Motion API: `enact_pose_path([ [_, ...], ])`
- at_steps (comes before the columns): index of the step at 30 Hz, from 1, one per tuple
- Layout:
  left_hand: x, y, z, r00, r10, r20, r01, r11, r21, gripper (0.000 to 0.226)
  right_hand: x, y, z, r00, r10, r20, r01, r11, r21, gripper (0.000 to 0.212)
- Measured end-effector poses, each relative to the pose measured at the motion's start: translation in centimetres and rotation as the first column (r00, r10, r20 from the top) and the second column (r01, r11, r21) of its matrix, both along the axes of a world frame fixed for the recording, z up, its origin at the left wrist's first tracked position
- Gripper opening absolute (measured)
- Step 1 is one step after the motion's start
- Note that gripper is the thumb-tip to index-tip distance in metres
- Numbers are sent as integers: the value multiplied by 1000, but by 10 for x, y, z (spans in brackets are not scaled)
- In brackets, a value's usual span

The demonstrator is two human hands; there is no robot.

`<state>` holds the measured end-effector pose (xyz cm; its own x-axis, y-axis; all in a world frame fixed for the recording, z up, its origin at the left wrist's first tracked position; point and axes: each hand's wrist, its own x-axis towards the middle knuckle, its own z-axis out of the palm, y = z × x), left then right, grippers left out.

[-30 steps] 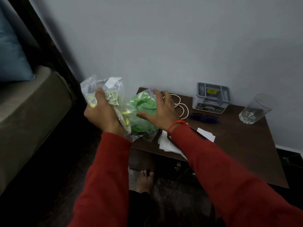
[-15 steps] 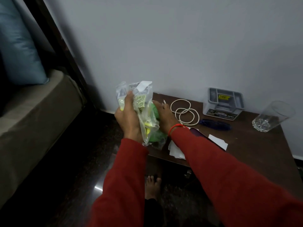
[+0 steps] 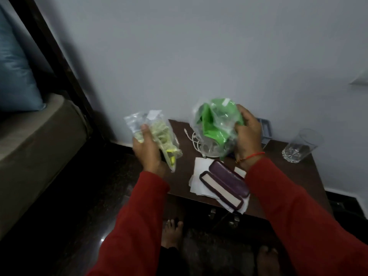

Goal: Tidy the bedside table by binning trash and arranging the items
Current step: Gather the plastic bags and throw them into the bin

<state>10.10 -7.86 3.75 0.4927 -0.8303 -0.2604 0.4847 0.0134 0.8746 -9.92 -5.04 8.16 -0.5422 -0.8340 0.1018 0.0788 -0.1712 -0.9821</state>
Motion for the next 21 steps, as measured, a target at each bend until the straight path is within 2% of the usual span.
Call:
enact_pose_path([
  [2,-26,9,-16,963,-256,80,251,965,69,69,-9,28,2,995,-44,85,46,999,-19,50],
  [3,-41,20,-16,915,-390,103,383,920,83,72,-12,43,-1,990,-82,118,84,996,-17,50],
  [6,-87,58,0,707,-705,60,705,709,29,54,-23,81,-28,959,-219,182,223,975,-1,45],
  [8,-112,76,1,556,-831,-18,831,556,16,70,-29,98,-46,944,-302,130,300,953,38,44],
  [10,-127,87,-3,461,-881,-108,886,463,1,84,-30,112,-55,950,-308,-54,310,949,60,44],
  [12,-138,98,-3,435,-890,-138,900,436,25,74,-22,131,-54,940,-212,-268,240,968,77,37],
  [14,-149,106,3,509,-858,-66,860,506,61,48,-23,148,-56,867,-126,-483,224,963,151,34],
  [15,-155,108,5,544,-838,-29,837,541,83,36,-28,155,-55,857,-91,-508,203,964,170,35],
  [17,-165,110,6,600,-798,60,782,600,168,27,-42,167,-53,922,1,-388,60,988,144,33],
  [19,-176,114,6,561,-809,176,758,587,285,31,-54,177,-48,951,107,-290,-64,986,154,33],
  [21,-188,126,4,468,-868,170,808,497,316,23,-62,188,-43,938,126,-323,-43,967,252,63],
])
